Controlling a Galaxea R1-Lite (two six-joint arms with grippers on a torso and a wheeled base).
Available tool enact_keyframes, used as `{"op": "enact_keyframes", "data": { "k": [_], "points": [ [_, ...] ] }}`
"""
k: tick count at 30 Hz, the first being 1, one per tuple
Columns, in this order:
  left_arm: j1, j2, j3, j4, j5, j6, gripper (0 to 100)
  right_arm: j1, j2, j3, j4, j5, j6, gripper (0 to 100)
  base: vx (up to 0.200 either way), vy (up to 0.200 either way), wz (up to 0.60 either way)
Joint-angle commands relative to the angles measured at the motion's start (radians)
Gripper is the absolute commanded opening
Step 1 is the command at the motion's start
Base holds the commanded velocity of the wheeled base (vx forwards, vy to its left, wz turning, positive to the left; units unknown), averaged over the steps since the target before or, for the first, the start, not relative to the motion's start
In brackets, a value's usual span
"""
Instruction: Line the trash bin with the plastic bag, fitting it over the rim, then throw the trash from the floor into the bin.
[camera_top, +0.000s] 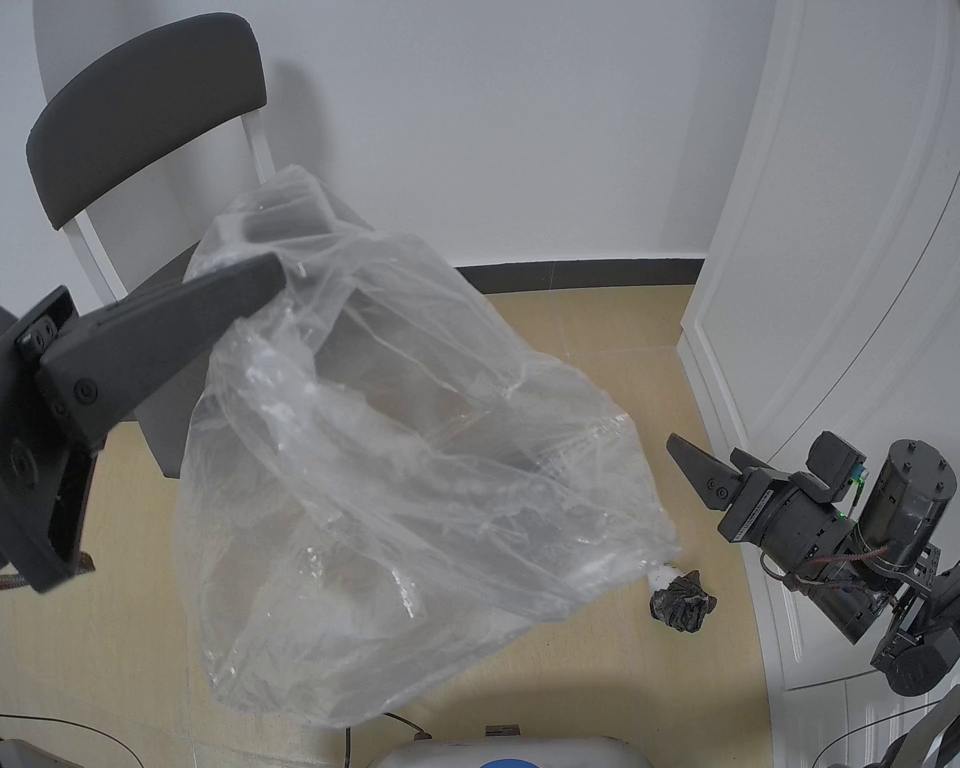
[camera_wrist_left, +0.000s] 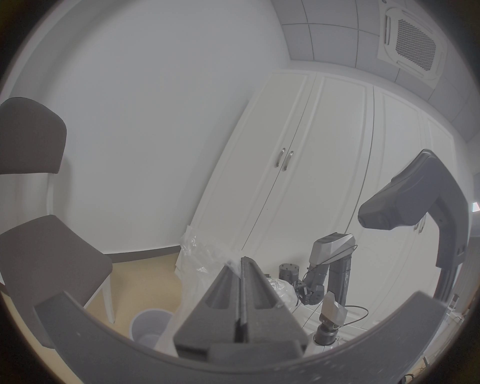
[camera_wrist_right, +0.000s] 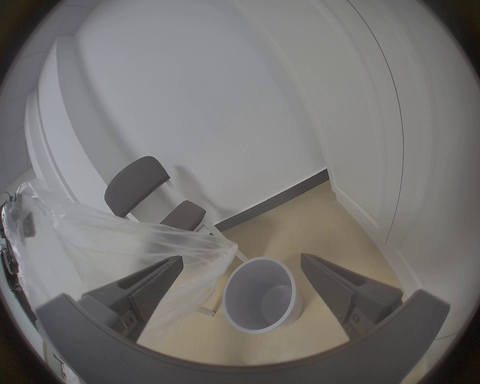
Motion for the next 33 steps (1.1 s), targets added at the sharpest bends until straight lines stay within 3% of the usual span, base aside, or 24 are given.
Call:
{"op": "enact_keyframes", "data": {
  "k": [1, 8, 13, 16, 26, 33],
  "points": [
    [-0.025, 0.002, -0.012, -0.002, 0.000, -0.001, 0, 0.007, -0.009, 0.011, 0.006, 0.002, 0.001, 100, 0.000, 0.000, 0.00],
    [-0.046, 0.022, -0.015, -0.064, 0.002, -0.005, 0, 0.023, -0.104, 0.060, 0.052, 0.080, -0.001, 100, 0.000, 0.000, 0.00],
    [-0.057, 0.031, -0.017, -0.089, 0.003, -0.007, 0, 0.087, -0.274, 0.050, 0.374, 0.197, 0.002, 100, 0.000, 0.000, 0.00],
    [-0.074, 0.025, -0.021, -0.089, 0.003, -0.007, 0, 0.098, -0.293, 0.018, 0.489, 0.234, 0.020, 100, 0.000, 0.000, 0.00],
    [-0.110, 0.027, -0.043, -0.091, 0.003, -0.005, 0, 0.090, -0.129, -0.065, 0.466, 0.274, 0.209, 100, 0.000, 0.000, 0.00],
    [-0.114, 0.028, -0.040, -0.132, 0.002, -0.008, 0, 0.079, 0.055, -0.077, 0.275, 0.317, 0.218, 100, 0.000, 0.000, 0.00]
  ]
}}
